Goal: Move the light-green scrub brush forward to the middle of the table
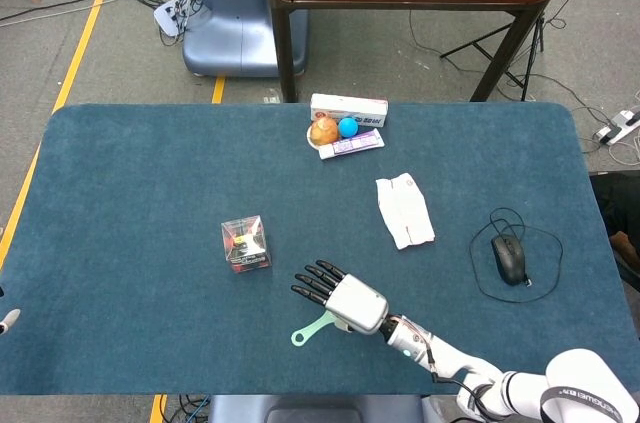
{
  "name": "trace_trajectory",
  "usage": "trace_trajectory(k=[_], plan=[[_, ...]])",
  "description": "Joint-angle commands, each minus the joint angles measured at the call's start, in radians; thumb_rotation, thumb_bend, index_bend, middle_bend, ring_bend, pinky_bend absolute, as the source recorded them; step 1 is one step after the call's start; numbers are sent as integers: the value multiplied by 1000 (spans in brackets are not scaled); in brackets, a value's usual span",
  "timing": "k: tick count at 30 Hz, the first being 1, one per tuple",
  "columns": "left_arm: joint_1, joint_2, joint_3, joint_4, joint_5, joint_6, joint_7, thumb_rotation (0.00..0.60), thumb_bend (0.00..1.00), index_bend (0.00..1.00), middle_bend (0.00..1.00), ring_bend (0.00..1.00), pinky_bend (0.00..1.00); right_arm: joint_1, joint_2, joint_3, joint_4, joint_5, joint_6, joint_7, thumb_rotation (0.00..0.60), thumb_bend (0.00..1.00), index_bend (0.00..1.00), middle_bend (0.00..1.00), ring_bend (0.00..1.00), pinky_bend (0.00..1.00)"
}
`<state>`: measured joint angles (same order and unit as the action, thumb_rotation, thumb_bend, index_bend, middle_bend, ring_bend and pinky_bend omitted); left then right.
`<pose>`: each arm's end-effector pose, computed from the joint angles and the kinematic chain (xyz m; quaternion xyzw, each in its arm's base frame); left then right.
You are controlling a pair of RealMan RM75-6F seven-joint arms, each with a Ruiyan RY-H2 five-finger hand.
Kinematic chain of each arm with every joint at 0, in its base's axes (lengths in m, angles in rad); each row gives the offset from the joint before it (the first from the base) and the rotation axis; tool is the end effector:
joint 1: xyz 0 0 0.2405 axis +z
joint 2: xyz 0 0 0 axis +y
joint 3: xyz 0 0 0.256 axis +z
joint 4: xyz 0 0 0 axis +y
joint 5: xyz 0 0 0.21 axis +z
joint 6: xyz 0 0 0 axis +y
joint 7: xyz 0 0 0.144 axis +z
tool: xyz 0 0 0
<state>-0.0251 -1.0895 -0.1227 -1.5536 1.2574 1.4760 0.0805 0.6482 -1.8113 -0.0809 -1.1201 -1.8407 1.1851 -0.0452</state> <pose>-0.3600 0.1717 0.2000 -0.5154 -0.3884 -0.2996 0.7026 -0.1476 -0.2469 -0.0955 0.8395 -0.1981 0.4480 0.2351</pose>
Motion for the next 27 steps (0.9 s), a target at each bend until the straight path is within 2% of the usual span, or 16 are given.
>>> trace_trajectory(k=[1, 27], plan=[[0, 0, -1, 0, -1, -1, -2, 600, 113, 561, 452, 295, 501, 2, -7, -2, 8, 2, 2, 8, 600, 0, 0, 54, 22, 105], [7, 14, -13, -7, -34, -8, -8, 600, 113, 561, 452, 295, 502, 25, -15, 5, -7, 65, -68, -1, 600, 0, 0, 54, 22, 105]])
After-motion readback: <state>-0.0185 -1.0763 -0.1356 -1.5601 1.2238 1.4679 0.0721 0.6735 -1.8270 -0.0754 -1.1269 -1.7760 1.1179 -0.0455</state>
